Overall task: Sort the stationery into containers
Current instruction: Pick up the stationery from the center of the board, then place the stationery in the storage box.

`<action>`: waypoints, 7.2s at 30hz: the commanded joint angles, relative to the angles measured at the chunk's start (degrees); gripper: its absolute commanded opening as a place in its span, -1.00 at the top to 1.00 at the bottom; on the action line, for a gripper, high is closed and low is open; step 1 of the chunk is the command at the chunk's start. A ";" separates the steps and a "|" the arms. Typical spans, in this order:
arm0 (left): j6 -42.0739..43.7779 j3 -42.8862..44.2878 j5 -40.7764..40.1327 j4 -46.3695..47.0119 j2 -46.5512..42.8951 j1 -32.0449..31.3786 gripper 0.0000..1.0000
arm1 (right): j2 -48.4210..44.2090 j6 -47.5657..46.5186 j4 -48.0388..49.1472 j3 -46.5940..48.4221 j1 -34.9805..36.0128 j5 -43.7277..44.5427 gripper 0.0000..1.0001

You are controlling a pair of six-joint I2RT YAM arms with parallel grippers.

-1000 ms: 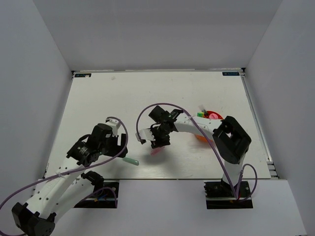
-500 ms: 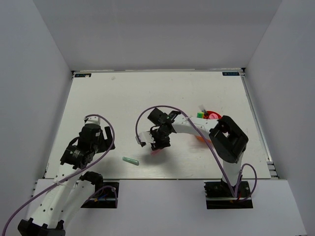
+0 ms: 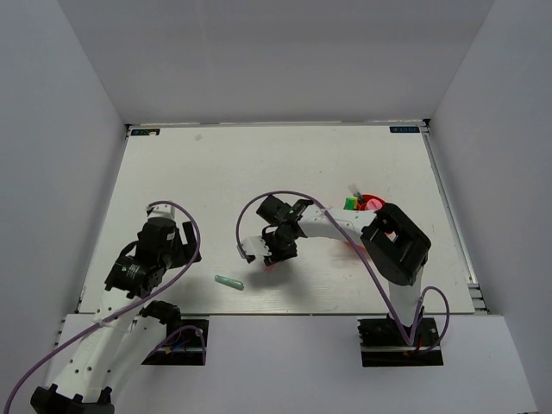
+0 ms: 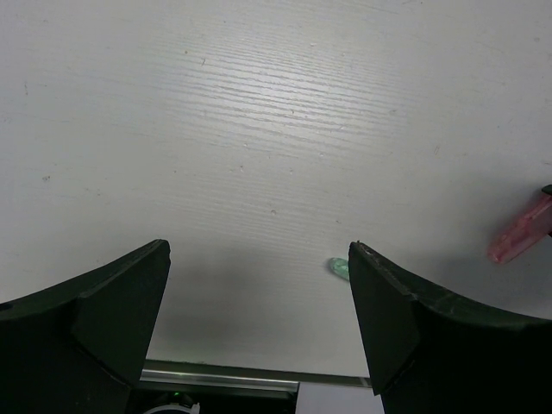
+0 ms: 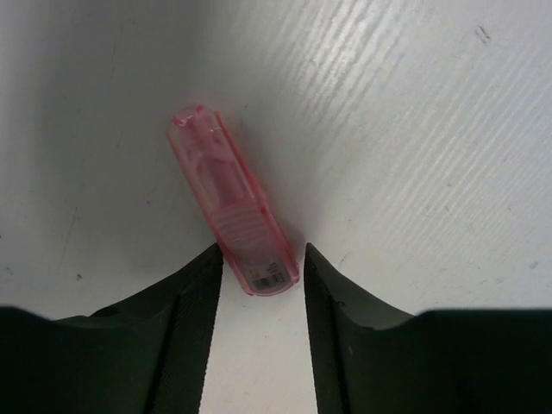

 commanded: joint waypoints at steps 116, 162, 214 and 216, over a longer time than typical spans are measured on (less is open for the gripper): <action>2.87 -1.28 12.61 3.36 9.27 0.33 -0.98 | -43.64 -47.68 -12.12 -22.76 -38.30 29.73 1.00; 2.79 -1.19 12.52 3.36 9.97 0.33 -0.98 | -43.99 -54.90 -10.98 -24.78 -37.43 31.58 0.85; 2.70 -1.11 12.17 3.18 9.89 0.42 -0.98 | -44.25 -53.23 -9.66 -23.11 -37.60 30.44 0.10; 2.70 -1.11 12.17 3.01 9.71 0.24 -0.98 | -44.34 -52.97 -9.66 -22.76 -37.51 30.44 0.10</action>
